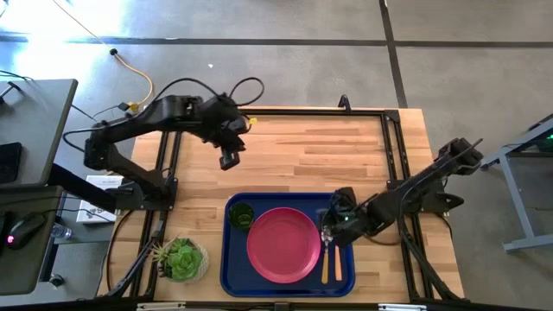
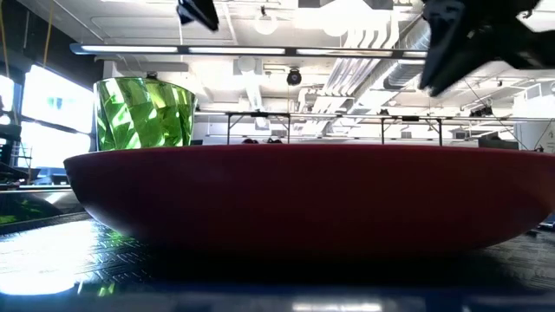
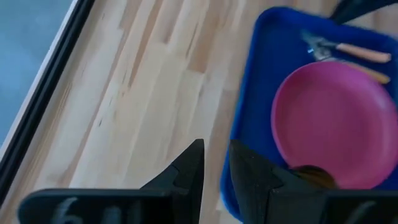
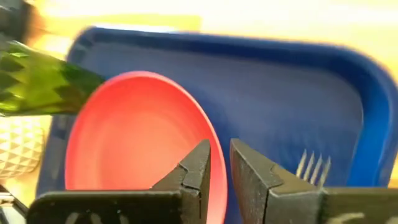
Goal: Pick and place plate/cup/fork/spoon on tray
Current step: Return to Home Position
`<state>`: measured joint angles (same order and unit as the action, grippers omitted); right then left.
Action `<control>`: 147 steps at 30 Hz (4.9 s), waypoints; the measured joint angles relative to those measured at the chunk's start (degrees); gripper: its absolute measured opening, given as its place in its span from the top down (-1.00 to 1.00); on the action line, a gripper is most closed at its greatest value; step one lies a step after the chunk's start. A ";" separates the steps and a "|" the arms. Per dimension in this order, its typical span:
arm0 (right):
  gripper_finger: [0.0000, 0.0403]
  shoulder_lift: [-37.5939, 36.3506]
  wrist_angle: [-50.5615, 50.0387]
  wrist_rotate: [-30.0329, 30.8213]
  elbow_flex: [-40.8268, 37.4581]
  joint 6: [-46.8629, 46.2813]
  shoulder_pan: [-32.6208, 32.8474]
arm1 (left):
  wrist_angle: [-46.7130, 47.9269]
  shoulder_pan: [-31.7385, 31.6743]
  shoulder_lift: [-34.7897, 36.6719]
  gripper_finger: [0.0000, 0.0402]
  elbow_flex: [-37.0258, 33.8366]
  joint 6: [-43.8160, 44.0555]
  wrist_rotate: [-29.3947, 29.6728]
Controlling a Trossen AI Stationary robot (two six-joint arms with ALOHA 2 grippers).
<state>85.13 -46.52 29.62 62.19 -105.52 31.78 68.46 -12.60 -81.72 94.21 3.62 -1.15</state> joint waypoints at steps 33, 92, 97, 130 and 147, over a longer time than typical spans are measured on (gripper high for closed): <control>0.74 -20.84 29.22 4.38 0.00 75.00 -18.99 | -41.20 8.96 50.07 0.68 -53.75 9.79 0.35; 0.74 -80.30 26.69 -6.72 -30.87 90.76 -30.15 | -59.36 9.24 81.49 0.68 -88.91 13.91 7.97; 0.74 -84.93 30.77 -14.70 -39.44 87.76 -30.15 | -59.40 9.24 81.49 0.68 -88.91 13.81 8.09; 0.74 -84.09 51.14 -32.27 -61.64 84.65 -30.13 | -58.96 9.25 81.48 0.68 -88.87 5.01 6.31; 0.74 -84.09 47.58 -31.20 -61.64 77.30 -30.13 | -54.72 9.27 81.32 0.68 -88.85 8.29 7.78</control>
<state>1.04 1.06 -1.58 0.56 -28.22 1.65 13.74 -3.33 -0.40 5.37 11.90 6.64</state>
